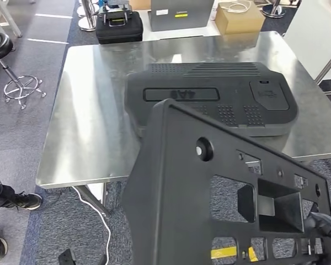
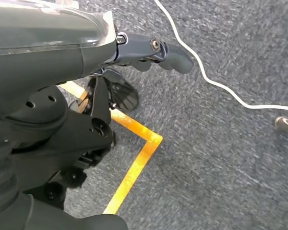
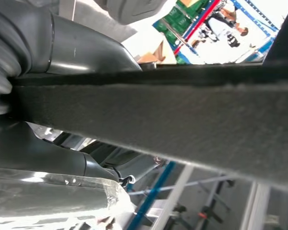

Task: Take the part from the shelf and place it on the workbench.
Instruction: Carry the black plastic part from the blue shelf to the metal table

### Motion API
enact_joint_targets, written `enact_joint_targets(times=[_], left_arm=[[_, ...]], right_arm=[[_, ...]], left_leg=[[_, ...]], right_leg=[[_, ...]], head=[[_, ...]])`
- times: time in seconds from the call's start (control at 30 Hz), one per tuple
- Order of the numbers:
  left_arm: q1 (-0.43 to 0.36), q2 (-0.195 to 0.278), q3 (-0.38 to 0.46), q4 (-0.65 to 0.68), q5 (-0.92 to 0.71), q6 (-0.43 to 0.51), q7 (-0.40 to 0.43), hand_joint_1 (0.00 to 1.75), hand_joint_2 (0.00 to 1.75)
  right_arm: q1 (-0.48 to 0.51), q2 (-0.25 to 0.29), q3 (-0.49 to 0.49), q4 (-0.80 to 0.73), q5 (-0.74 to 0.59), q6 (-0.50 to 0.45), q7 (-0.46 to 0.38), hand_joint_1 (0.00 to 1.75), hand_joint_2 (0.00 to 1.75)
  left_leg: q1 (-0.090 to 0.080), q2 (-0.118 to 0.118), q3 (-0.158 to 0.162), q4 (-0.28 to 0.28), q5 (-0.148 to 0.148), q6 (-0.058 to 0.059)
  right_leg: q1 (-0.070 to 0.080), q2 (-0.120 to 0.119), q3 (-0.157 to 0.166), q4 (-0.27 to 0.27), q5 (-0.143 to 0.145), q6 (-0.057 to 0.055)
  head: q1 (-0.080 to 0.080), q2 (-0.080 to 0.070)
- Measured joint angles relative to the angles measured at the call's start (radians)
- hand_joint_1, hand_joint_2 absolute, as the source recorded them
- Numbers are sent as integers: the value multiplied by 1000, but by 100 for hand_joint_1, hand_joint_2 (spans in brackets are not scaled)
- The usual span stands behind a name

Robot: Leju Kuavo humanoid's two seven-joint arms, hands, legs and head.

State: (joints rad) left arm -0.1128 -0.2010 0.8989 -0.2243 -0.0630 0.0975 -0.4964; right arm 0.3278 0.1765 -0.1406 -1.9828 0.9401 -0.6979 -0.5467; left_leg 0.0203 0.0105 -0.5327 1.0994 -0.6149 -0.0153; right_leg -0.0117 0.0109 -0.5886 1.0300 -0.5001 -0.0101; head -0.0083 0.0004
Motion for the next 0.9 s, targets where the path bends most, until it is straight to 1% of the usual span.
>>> enact_joint_targets(times=[0.03, 0.07, 0.1, 0.13, 0.17, 0.2, 0.23, 0.27, 0.3, 0.37, 0.43, 0.47, 0.5, 0.53, 0.57, 0.6, 0.63, 0.67, 0.7, 0.73, 0.77, 0.8, 0.83, 0.9], left_arm=[[1, 0, 0, 0, 0, 0, 0, 0, 175], [2, 0, 0, 0, 0, 0, 0, 0, 175], [4, 0, 1, 0, 0, 0, 0, 0, 175], [5, 0, 1, 0, 0, 0, 1, 0, 175], [6, 0, 1, 0, 0, 0, 1, 0, 175], [6, 1, 1, 0, 0, 0, 1, 0, 175], [7, 1, 1, 0, 0, 0, 1, 0, 175], [6, 2, 2, 0, -1, 0, 1, 0, 175], [5, 3, 2, 0, -1, 0, 1, 0, 175], [4, 4, 3, 0, -2, 1, 0, 0, 175], [4, 4, 3, 0, 0, 1, 0, 0, 175], [4, 4, 3, 0, 1, 1, 0, 0, 175], [3, 4, 3, 0, 1, 1, 0, 0, 175], [2, 4, 3, 0, 0, 0, 0, 0, 175], [1, 4, 3, 0, 0, 0, 0, 0, 175], [0, 4, 3, 0, 0, 0, 0, 0, 175], [1, 4, 3, 0, 0, 0, 0, 0, 175], [2, 4, 3, 0, 0, 0, 0, 0, 175], [2, 4, 3, 0, 0, 0, 0, 0, 175], [2, 3, 3, 0, 0, 0, 0, 0, 175], [2, 3, 3, 0, 0, 0, 0, 0, 175], [1, 3, 3, 0, 0, 0, 0, 0, 175], [0, 3, 4, 0, 0, 0, 0, 0, 175], [-2, 3, 4, 0, 0, -1, 1, 0, 175]], right_arm=[[-2, 0, -1, 0, 0, 0, 0, 175, 175], [-3, 1, -1, 0, 0, 0, 0, 175, 175], [-3, 1, -1, 1, 0, 0, 0, 175, 175], [-2, 1, -2, 1, 0, 0, 0, 175, 175], [-2, 1, -2, 2, 0, 0, 0, 175, 175], [-2, 1, -2, 2, 0, 0, 0, 175, 175], [-2, 1, -3, 3, 0, 0, 1, 175, 175], [-3, 2, -3, 4, 0, 0, 1, 175, 175], [-3, 2, -4, 4, -1, 0, 1, 175, 175], [-4, 3, -4, 5, -3, 1, 1, 175, 175], [-4, 4, -5, 5, -6, 1, 3, 175, 175], [-5, 3, -5, 5, -8, 1, 5, 175, 175], [-5, 3, -5, 5, -10, 1, 8, 175, 175], [-6, 3, -5, 5, -13, 1, 11, 175, 175], [-6, 3, -5, 6, -16, 1, 15, 175, 175], [-5, 3, -5, 6, -18, 1, 17, 175, 175], [-5, 2, -5, 7, -20, 1, 18, 175, 175], [-4, 2, -5, 8, -22, 1, 19, 175, 175], [-4, 1, -5, 8, -22, 1, 19, 175, 175], [-4, 0, -5, 8, -23, 1, 19, 175, 175], [-5, 0, -5, 9, -24, 1, 20, 175, 175], [-6, -1, -5, 10, -25, 1, 20, 175, 175], [-7, -2, -4, 10, -26, 1, 21, 175, 175], [-8, -3, -4, 11, -28, 1, 24, 175, 175]], left_leg=[[-1, -1, -38, 69, -23, 1], [-2, -2, -83, 141, -43, 2], [-2, -2, -122, 197, -50, 3], [-3, -3, -146, 217, -37, 4], [-3, -3, -154, 210, -14, 6], [-5, -3, -141, 157, 32, 11], [-7, -3, -122, 97, 75, 17], [-11, -3, -103, 44, 105, 22], [-15, -3, -86, -6, 127, 27], [-21, -4, -78, -34, 122, 31], [-18, -6, -70, -50, 120, 36], [-15, -6, -64, -57, 120, 39], [-11, -5, -57, -63, 119, 43], [-10, -5, -52, -66, 117, 46], [-9, -4, -48, -67, 114, 48], [-8, -4, -44, -66, 110, 49], [-8, -4, -40, -66, 106, 48], [-7, -4, -33, -66, 101, 47], [-5, -5, -25, -66, 96, 44], [-3, -5, -16, -66, 90, 40], [-1, -6, -8, -67, 84, 34], [-1, -6, -4, -67, 78, 28], [-2, -6, -2, -69, 75, 22], [-3, -5, -2, -73, 74, 10]], right_leg=[[2, 0, 6, -1, -4, -6], [4, 0, 12, -1, -9, -12], [7, 1, 18, -1, -14, -15], [9, 4, 26, -1, -20, -16], [10, 6, 34, -1, -26, -16], [12, 9, 46, -1, -33, -15], [12, 11, 57, -2, -41, -14], [13, 12, 64, -1, -48, -10], [13, 13, 68, 0, -54, -5], [12, 13, 65, -2, -57, 7], [10, 10, 67, -3, -62, 19], [9, 8, 64, 10, -71, 25], [9, 5, 49, 44, -89, 31], [7, 3, 21, 97, -111, 37], [4, 2, -17, 163, -135, 43], [0, 2, -56, 225, -152, 48], [-3, 1, -83, 259, -150, 52], [-6, 0, -93, 260, -130, 56], [-8, -1, -84, 221, -93, 59], [-10, -2, -61, 157, -47, 61], [-10, -4, -38, 98, -15, 61], [-8, -5, -19, 49, 3, 57], [-5, -5, -9, 22, 8, 49], [0, -3, -6, 9, -2, 31]], head=[[-1, 0], [-1, 0], [-1, 0], [-1, 0], [-1, 0], [-1, 0], [-1, 0], [0, 0], [0, 0], [1, 0], [2, 0], [2, 0], [2, 0], [3, 0], [3, 0], [3, 0], [3, 0], [3, 0], [3, 0], [3, 0], [4, 0], [4, 0], [4, 0], [4, 0]])
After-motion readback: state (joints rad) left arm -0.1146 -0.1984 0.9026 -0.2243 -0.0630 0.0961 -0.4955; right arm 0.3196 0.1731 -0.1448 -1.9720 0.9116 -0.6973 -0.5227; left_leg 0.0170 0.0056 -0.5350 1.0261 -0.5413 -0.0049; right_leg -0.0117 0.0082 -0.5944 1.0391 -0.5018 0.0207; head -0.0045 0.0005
